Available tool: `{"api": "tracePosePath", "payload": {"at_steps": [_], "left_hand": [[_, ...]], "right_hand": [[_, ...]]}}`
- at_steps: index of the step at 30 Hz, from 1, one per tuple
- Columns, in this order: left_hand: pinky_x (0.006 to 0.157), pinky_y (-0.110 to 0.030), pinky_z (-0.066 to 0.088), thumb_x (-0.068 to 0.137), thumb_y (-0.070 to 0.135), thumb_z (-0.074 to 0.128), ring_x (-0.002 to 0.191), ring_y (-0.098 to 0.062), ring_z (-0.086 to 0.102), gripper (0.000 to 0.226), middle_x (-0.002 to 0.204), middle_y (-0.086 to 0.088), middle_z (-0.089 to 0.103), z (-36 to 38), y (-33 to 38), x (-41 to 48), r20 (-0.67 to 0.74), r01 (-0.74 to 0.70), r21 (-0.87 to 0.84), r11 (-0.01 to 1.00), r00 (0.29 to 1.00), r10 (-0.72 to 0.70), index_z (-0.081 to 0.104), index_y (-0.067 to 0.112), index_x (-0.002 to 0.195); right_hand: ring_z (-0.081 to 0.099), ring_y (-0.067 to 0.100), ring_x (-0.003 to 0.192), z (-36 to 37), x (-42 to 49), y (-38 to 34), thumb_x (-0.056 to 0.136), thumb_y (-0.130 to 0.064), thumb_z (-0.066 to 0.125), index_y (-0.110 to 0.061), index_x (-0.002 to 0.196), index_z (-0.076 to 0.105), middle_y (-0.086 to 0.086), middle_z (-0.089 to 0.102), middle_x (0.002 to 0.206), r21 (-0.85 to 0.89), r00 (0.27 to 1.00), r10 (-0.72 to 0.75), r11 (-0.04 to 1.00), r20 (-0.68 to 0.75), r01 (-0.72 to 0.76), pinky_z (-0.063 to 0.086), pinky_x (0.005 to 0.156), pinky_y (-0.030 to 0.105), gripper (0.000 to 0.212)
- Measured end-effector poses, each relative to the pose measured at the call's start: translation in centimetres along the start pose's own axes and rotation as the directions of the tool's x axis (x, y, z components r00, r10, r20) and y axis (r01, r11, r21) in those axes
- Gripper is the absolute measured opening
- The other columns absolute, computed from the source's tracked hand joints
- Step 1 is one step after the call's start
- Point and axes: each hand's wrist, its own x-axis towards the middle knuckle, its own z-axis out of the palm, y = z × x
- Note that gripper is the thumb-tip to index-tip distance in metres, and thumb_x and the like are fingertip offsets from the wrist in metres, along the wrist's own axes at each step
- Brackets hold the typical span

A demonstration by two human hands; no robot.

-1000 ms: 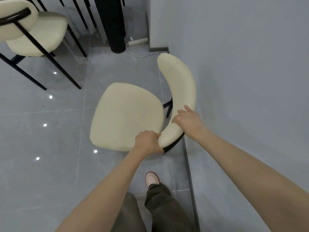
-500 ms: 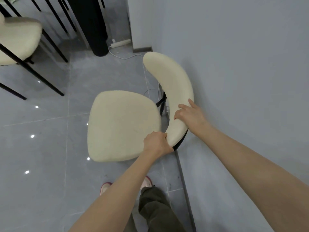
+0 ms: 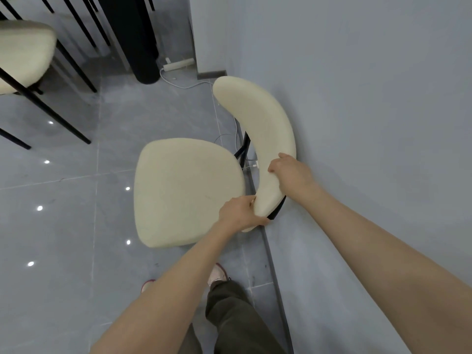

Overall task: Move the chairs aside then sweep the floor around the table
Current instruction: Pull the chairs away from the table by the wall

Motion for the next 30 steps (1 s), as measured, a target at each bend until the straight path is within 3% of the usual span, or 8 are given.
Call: {"api": "tracePosePath", "payload": {"at_steps": [2,5,10,15,23,30], "left_hand": [[0.086,-0.032,0.051,0.077,0.045,0.067,0.104,-0.018,0.063,0.051,0.114,0.007,0.068,-1.2,-0.9,-0.4,0.039,0.023,-0.126,0.992,0.999,-0.018,0.06,0.027,0.124],[0.095,-0.04,0.051,0.085,0.04,0.058,0.104,-0.021,0.065,0.045,0.118,0.001,0.068,-3.5,-2.6,-1.1,-0.025,0.07,-0.263,0.962,0.996,-0.08,0.059,0.022,0.126],[0.099,-0.031,0.046,0.09,0.027,0.054,0.109,-0.021,0.061,0.038,0.122,-0.001,0.065,-9.0,-5.7,-3.3,-0.151,0.081,-0.291,0.953,0.98,-0.13,0.058,0.021,0.127],[0.096,-0.029,0.045,0.09,0.021,0.052,0.111,-0.022,0.06,0.039,0.123,-0.004,0.065,-14.7,-11.3,-6.4,-0.252,0.093,-0.326,0.941,0.951,-0.181,0.057,0.019,0.129],[0.094,-0.026,0.043,0.093,0.017,0.053,0.116,-0.022,0.058,0.04,0.127,-0.006,0.062,-25.0,-24.0,-13.2,-0.41,0.052,-0.302,0.952,0.895,-0.179,0.054,0.015,0.133],[0.101,-0.038,0.046,0.094,0.022,0.053,0.115,-0.024,0.058,0.04,0.129,-0.004,0.061,-34.0,-35.0,-19.7,-0.498,0.071,-0.287,0.955,0.841,-0.212,0.052,0.018,0.134]], "right_hand": [[0.053,0.025,0.118,-1.0,-0.8,-0.7,0.086,0.0,0.048,-0.021,0.129,0.056,0.007,0.052,0.128,0.077,0.998,0.049,0.996,0.033,-0.051,0.048,0.087,0.035,0.049],[0.053,0.026,0.116,-2.1,-1.8,-2.2,0.085,-0.002,0.045,-0.022,0.132,0.054,0.006,0.056,0.127,0.168,0.998,0.061,0.984,0.032,-0.065,0.048,0.085,0.035,0.051],[0.053,0.025,0.118,-3.4,-2.0,-6.4,0.089,-0.007,0.045,-0.022,0.138,0.049,0.006,0.058,0.13,0.279,0.999,0.036,0.96,-0.013,-0.031,0.047,0.088,0.035,0.051],[0.055,0.025,0.117,-5.3,-0.6,-14.2,0.09,-0.009,0.045,-0.021,0.139,0.046,0.007,0.059,0.129,0.317,0.998,-0.025,0.948,-0.057,0.042,0.044,0.079,0.03,0.05],[0.053,0.025,0.122,-7.6,1.8,-30.2,0.088,-0.014,0.049,-0.023,0.136,0.049,0.003,0.057,0.135,0.335,0.983,-0.116,0.929,-0.144,0.159,0.046,0.098,0.038,0.049],[0.054,0.029,0.121,-10.0,3.4,-43.9,0.087,-0.015,0.05,-0.023,0.135,0.051,0.007,0.059,0.133,0.34,0.968,-0.171,0.913,-0.183,0.225,0.047,0.097,0.037,0.048]]}}
